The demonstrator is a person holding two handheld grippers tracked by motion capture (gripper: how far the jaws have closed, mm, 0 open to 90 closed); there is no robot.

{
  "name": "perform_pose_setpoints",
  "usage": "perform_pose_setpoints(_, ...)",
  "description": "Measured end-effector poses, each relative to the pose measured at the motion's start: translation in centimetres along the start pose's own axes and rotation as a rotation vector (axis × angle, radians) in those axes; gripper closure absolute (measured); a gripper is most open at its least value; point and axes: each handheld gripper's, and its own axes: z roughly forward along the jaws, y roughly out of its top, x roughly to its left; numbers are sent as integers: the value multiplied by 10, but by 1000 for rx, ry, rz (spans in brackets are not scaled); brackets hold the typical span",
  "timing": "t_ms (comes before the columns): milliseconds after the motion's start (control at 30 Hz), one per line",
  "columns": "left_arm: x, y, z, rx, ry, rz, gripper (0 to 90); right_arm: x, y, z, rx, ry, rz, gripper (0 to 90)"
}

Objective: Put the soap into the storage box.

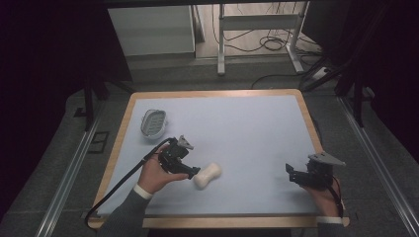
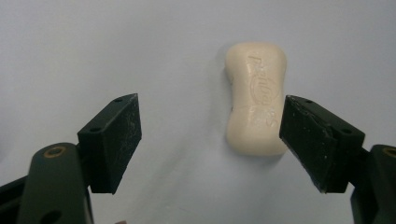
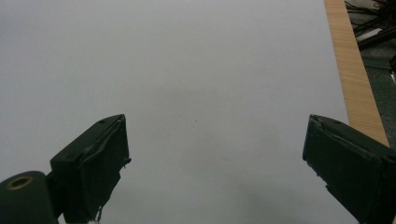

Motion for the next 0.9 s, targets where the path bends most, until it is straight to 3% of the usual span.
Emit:
perform_pose_setpoints(267, -4, 1, 9, 19, -3, 1, 214, 0, -1, 1, 8, -3, 2, 70)
perform_pose_setpoints(333, -8, 2, 12, 34, 14, 15, 212, 0, -1, 1, 9, -1, -2, 69)
perform_pose_setpoints(467, -16, 7, 16, 38, 9, 41, 212, 0, -1, 2, 11, -3, -2, 69)
perform_pose_setpoints(500, -19, 9, 17, 26, -13, 32, 216, 0, -1, 2, 13, -4, -2, 69)
perform_pose_setpoints(600, -21, 11, 20, 44, 8, 42, 215, -1, -1, 2, 15, -5, -2, 69)
perform_pose_setpoints(767, -31, 17, 28, 48, -10, 50, 218, -1, -2, 2, 17, -5, -2, 69)
perform_pose_setpoints(900, -33, 18, 39, 59, -19, 32, 234, 0, -2, 2, 20, -10, -4, 69)
